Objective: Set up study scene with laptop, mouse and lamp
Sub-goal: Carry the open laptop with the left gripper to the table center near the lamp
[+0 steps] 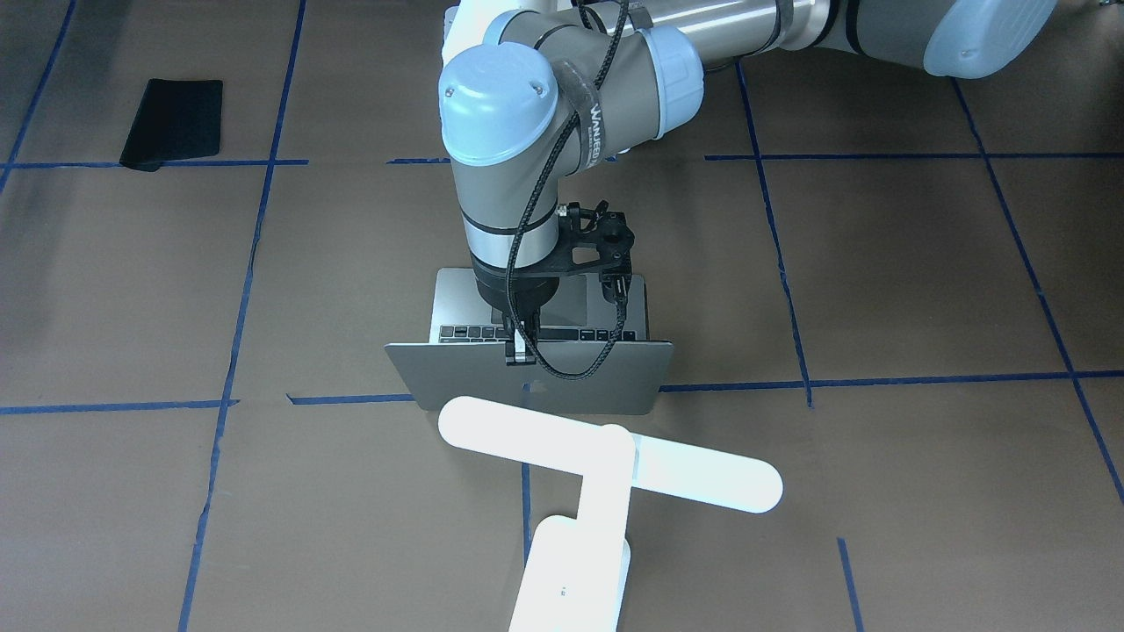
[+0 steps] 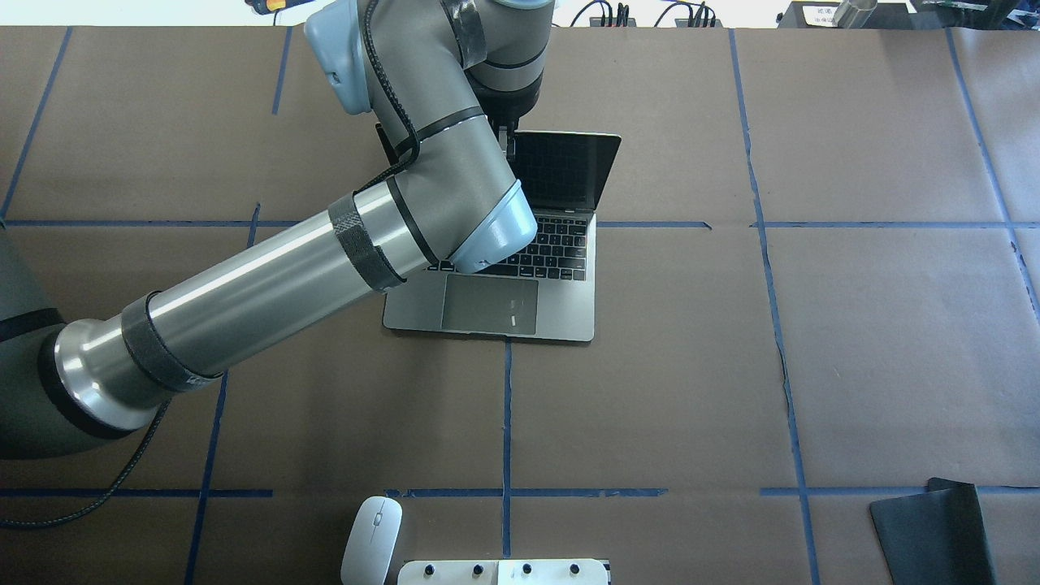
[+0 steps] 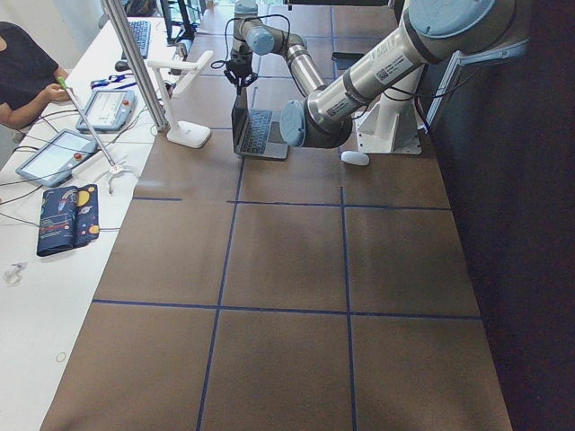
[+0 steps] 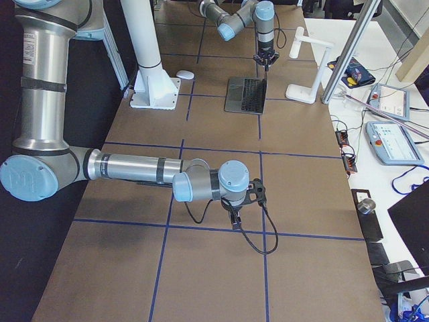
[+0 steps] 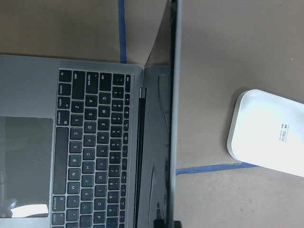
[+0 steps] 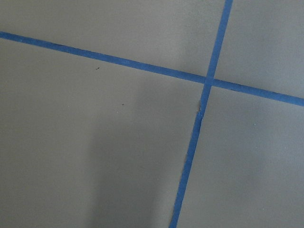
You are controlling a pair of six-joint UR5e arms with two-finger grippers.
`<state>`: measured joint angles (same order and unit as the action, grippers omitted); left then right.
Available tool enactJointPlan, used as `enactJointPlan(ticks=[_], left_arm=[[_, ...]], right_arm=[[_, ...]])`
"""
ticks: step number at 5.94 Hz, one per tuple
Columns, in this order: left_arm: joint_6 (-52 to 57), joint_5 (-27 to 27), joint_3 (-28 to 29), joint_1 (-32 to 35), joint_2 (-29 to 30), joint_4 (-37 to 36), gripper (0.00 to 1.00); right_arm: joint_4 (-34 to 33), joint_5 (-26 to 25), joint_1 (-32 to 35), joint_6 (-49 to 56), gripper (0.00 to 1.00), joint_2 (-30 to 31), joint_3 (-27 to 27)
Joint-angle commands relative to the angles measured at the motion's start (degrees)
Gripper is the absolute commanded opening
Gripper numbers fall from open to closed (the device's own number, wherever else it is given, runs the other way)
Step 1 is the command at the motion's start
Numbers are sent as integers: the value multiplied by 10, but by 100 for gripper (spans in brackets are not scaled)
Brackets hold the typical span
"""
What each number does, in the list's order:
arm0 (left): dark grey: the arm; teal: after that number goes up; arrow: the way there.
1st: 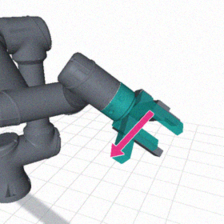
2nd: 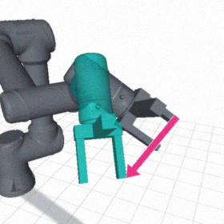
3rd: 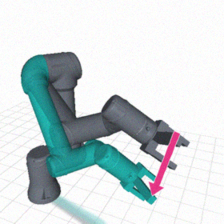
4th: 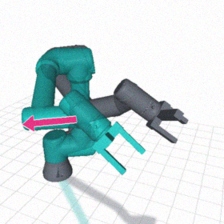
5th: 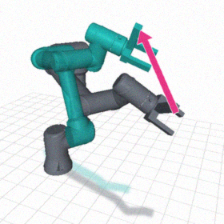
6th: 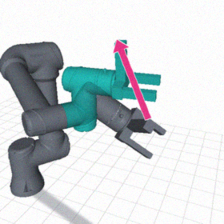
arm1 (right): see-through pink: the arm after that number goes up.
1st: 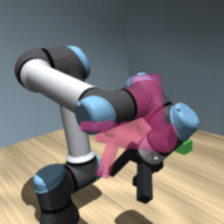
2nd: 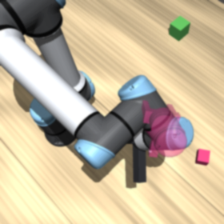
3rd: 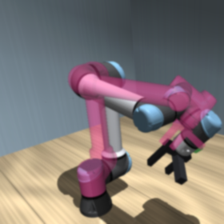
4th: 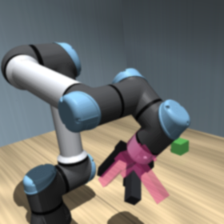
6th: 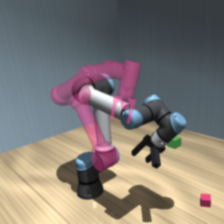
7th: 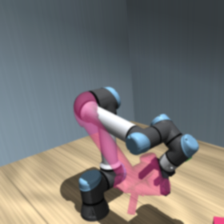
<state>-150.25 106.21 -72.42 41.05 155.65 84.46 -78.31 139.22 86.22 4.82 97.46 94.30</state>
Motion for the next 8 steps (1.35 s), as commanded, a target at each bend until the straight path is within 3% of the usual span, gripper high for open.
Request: enactJointPlan(ticks=[1, 2, 3, 5, 7, 8], left_arm=[[-8, -1, 8, 4, 0, 9, 6], [-21, -1, 18, 19, 0, 18, 8], [-17, 0, 22, 27, 0, 25, 19], [17, 5, 17, 26, -4, 40, 100], [47, 7, -72, 25, -39, 26, 100], [77, 36, -145, 25, -82, 19, 100]], right_arm=[[0, 0, 0, 0, 100, 2, 0], [0, 0, 0, -1, 100, 2, -1], [0, 0, 0, -1, 100, 2, -1], [0, 0, 0, 0, 100, 2, -1], [0, 1, -3, -19, 100, -1, 2], [19, 2, -26, -102, 100, -4, 11]])
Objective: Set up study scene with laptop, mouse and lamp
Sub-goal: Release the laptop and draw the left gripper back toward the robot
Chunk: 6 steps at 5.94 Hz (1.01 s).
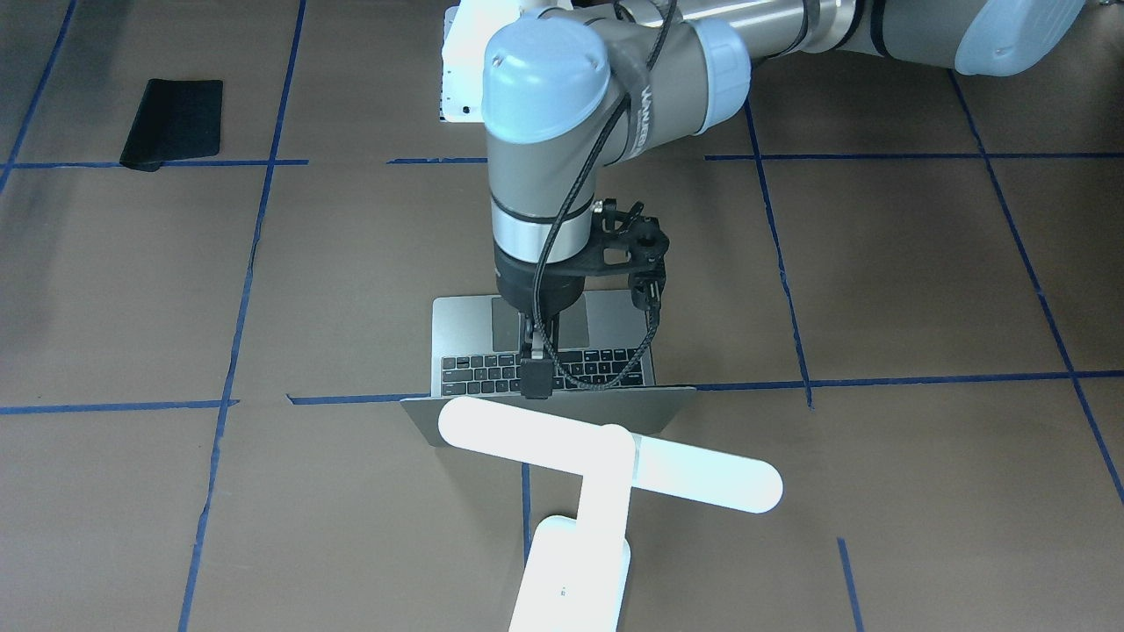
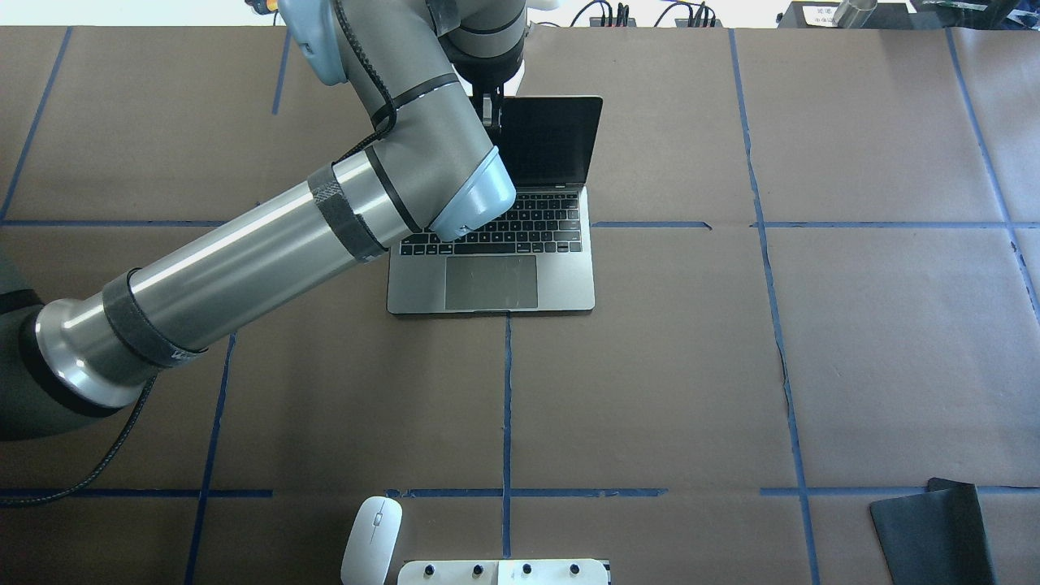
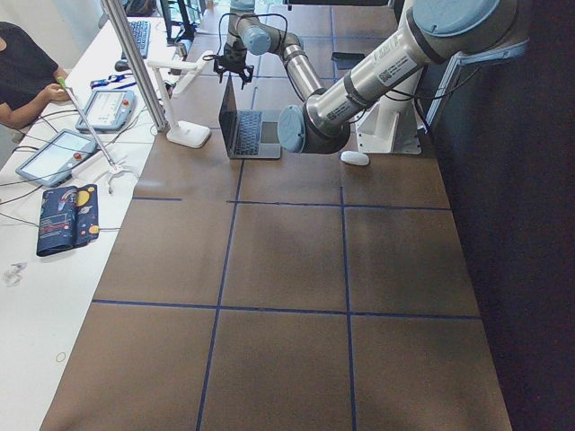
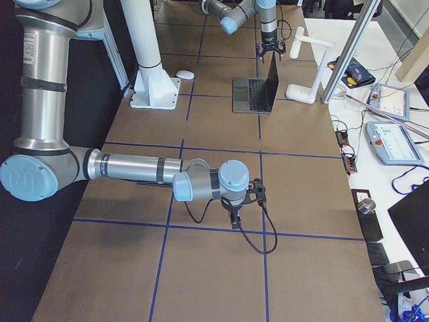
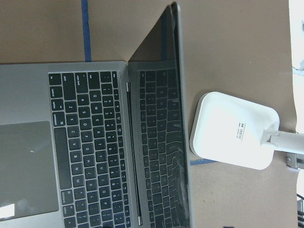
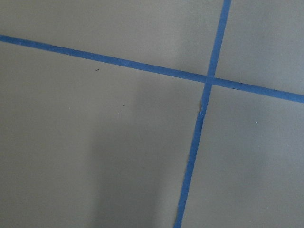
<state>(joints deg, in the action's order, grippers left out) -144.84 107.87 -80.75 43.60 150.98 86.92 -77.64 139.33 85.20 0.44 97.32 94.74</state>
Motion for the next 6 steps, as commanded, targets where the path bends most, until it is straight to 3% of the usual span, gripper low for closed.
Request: enactJointPlan(ticks=[1, 2, 3, 5, 6], left_arm=[[79, 33, -143, -2, -77, -43, 100], [116, 34, -219, -16, -125, -60, 100], [147, 33, -295, -52, -200, -59, 100], [209, 17, -325, -130, -269, -59, 100], [213, 9, -334, -132, -274, -55, 100]], right_arm=[[100, 1, -54, -178, 100, -1, 6], [212, -5, -97, -308, 100, 22, 7], [250, -9, -123, -384, 98, 36, 20], [250, -55, -186, -417, 94, 153, 137], [252, -57, -209, -456, 94, 166, 140]])
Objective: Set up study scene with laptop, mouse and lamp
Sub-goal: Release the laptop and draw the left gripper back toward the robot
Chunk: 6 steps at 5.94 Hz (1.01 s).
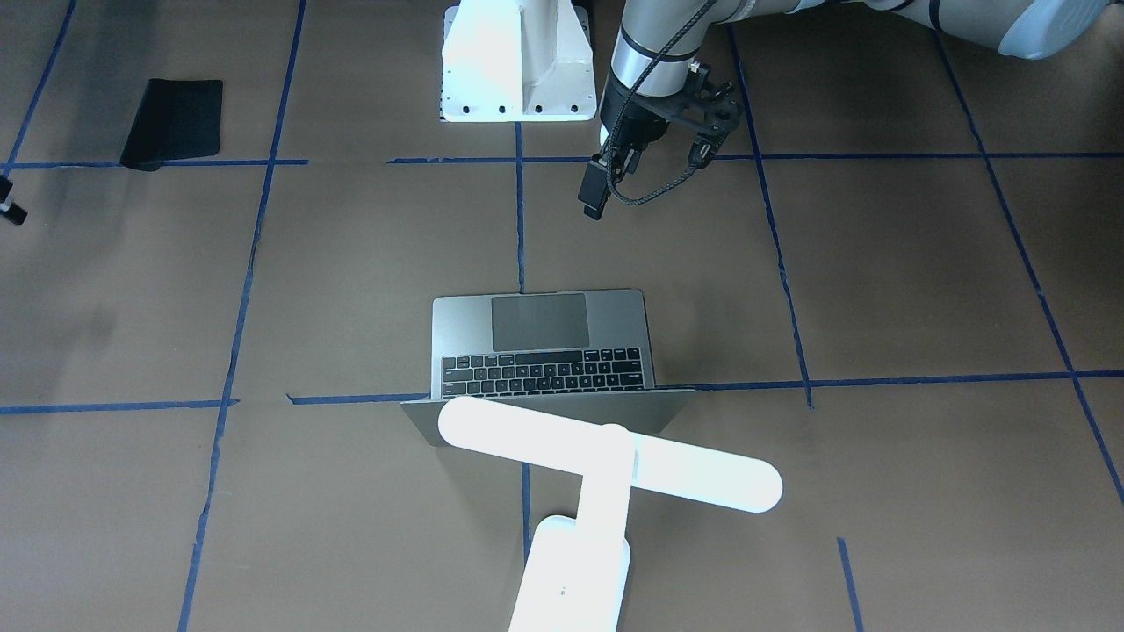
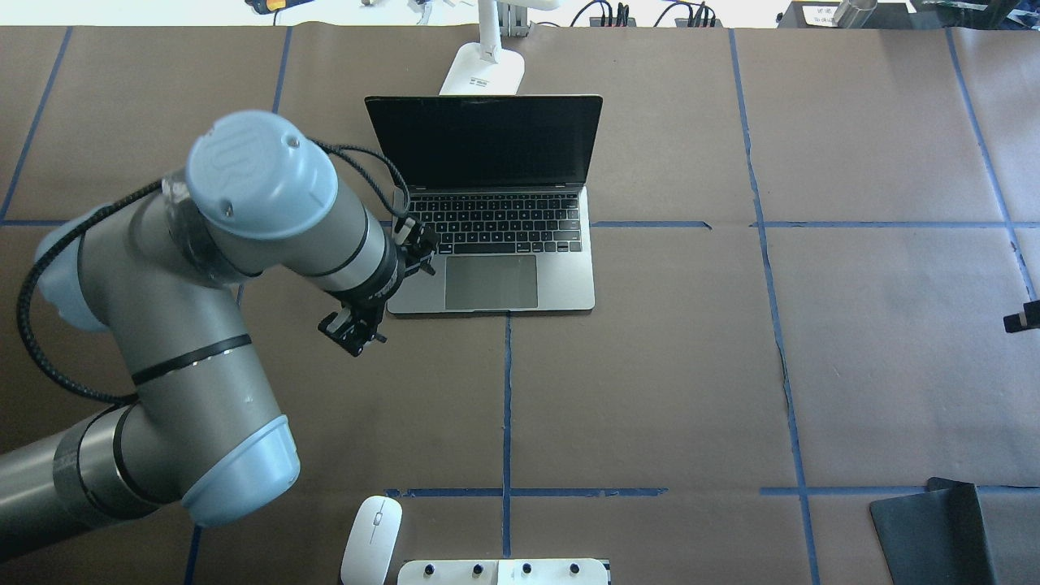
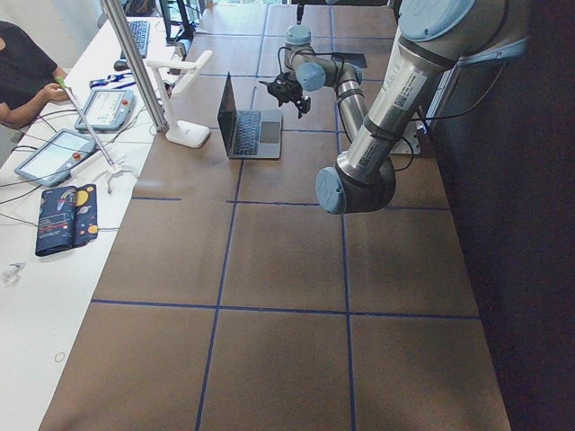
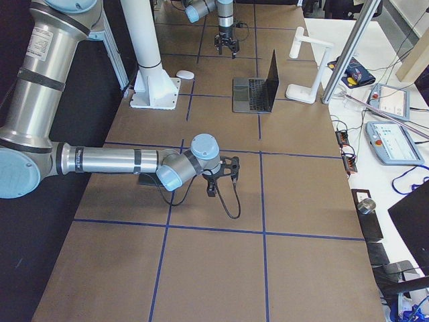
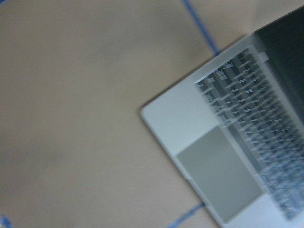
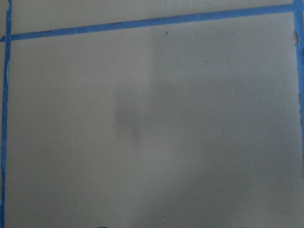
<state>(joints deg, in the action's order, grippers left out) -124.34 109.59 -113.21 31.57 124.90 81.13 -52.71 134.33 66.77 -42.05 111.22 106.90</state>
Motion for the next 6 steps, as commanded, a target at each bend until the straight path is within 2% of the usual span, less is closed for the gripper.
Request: enactJointPlan(ticks=[1, 2, 4, 5, 6], left_arm=[[120, -5, -17, -12, -24, 2, 100], [214, -3, -31, -19, -42, 7, 100], [379, -5, -85, -64, -114, 4, 100], [446, -6, -98, -80, -133, 10, 100], [445, -7, -136, -84, -169, 18, 100]], right_arm=[[60, -16, -59, -100, 94, 46, 18], [128, -33, -107, -223, 94, 58, 20], [182, -94, -200, -280, 96, 103, 22], [211, -157, -260, -345, 97, 126, 22], [223, -235, -360, -407, 97, 127, 22]])
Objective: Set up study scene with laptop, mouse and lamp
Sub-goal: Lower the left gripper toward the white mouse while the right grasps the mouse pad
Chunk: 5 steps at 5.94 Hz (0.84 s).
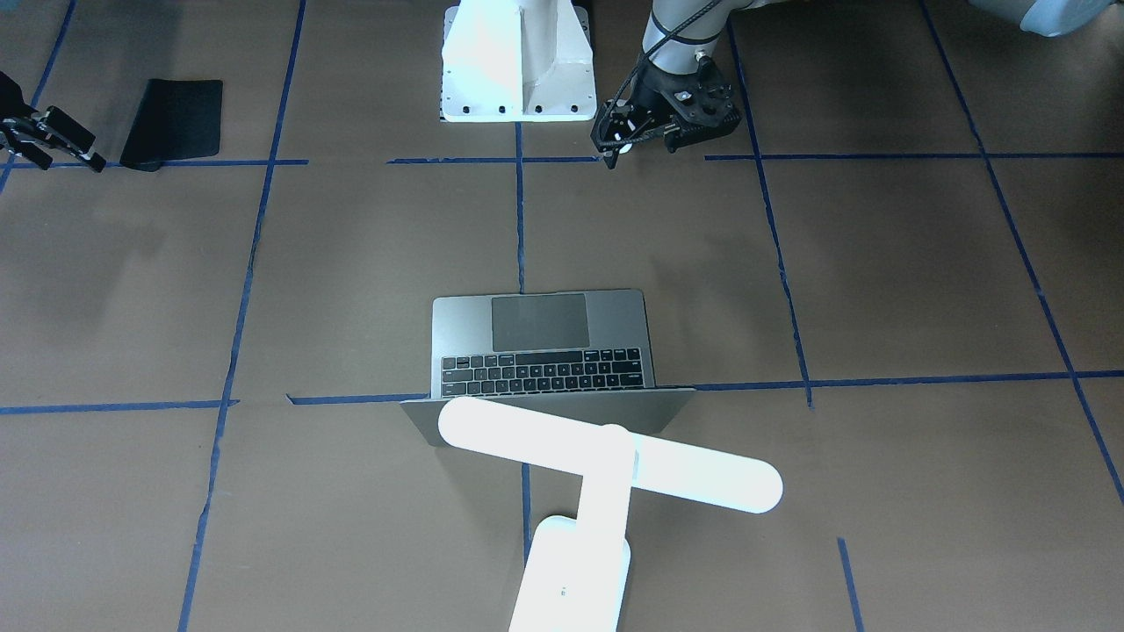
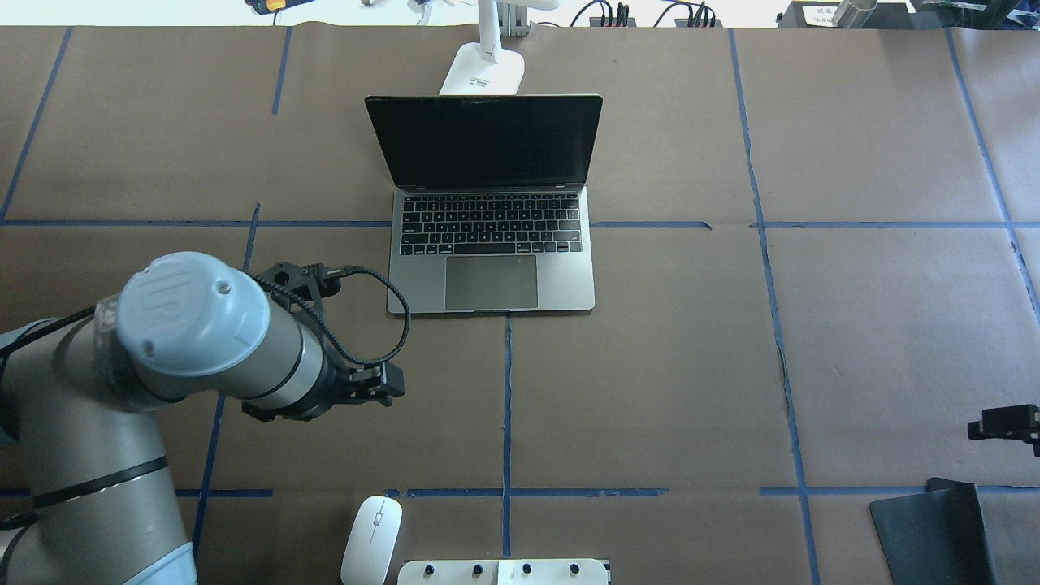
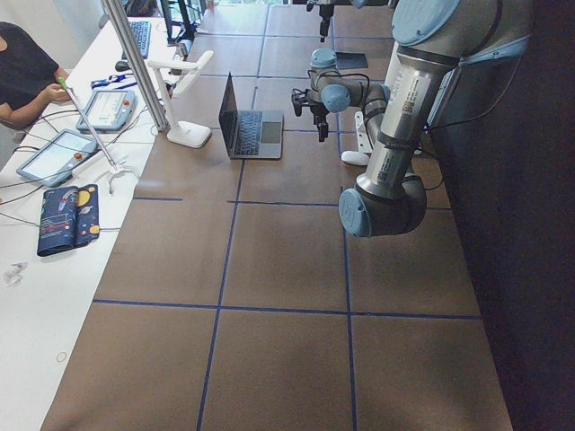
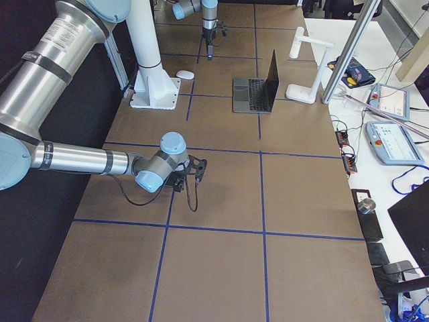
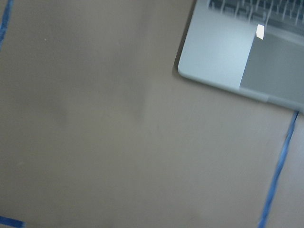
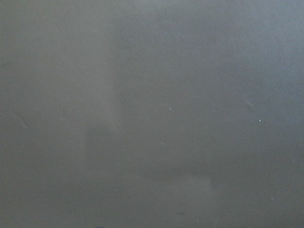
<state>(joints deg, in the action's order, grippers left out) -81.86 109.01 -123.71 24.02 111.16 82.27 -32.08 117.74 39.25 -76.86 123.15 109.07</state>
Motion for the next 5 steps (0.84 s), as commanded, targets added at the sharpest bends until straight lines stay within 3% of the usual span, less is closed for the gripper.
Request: enactJointPlan(ticks=[1, 5], left_arm=[[16, -3, -49, -10, -33, 7, 100], [13, -12, -53, -10, -32, 6, 100]], right_arm=[[22, -111, -169, -96, 95, 8, 6], [21, -108, -193, -96, 80, 19, -1]])
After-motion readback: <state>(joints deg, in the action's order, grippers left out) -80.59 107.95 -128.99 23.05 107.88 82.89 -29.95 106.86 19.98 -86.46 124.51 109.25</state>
